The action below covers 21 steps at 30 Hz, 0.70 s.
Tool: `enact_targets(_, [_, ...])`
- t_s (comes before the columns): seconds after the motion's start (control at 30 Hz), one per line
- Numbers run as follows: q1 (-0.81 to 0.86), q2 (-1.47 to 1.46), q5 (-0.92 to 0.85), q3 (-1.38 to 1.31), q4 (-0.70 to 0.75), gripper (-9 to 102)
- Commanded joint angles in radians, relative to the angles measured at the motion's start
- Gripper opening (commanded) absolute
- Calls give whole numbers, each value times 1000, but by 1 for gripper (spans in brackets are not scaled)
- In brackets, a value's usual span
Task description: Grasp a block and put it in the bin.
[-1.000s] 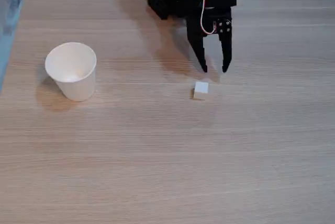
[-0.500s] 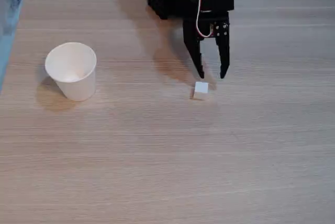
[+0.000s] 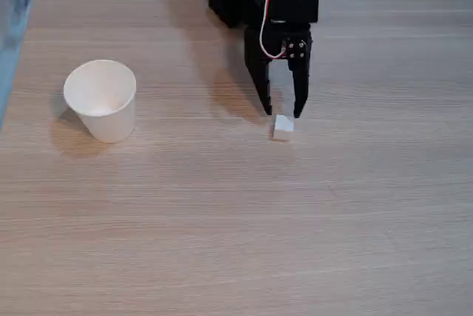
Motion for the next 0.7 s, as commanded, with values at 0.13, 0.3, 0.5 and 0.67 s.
enact_targets(0.13, [18, -21, -37, -31, -43, 30])
enact_targets(0.3, [14, -43, -37, -31, -66, 30])
enact_targets(0.5, [12, -75, -34, -31, -97, 30])
enact_targets(0.67, [8, -95, -20, -31, -121, 30])
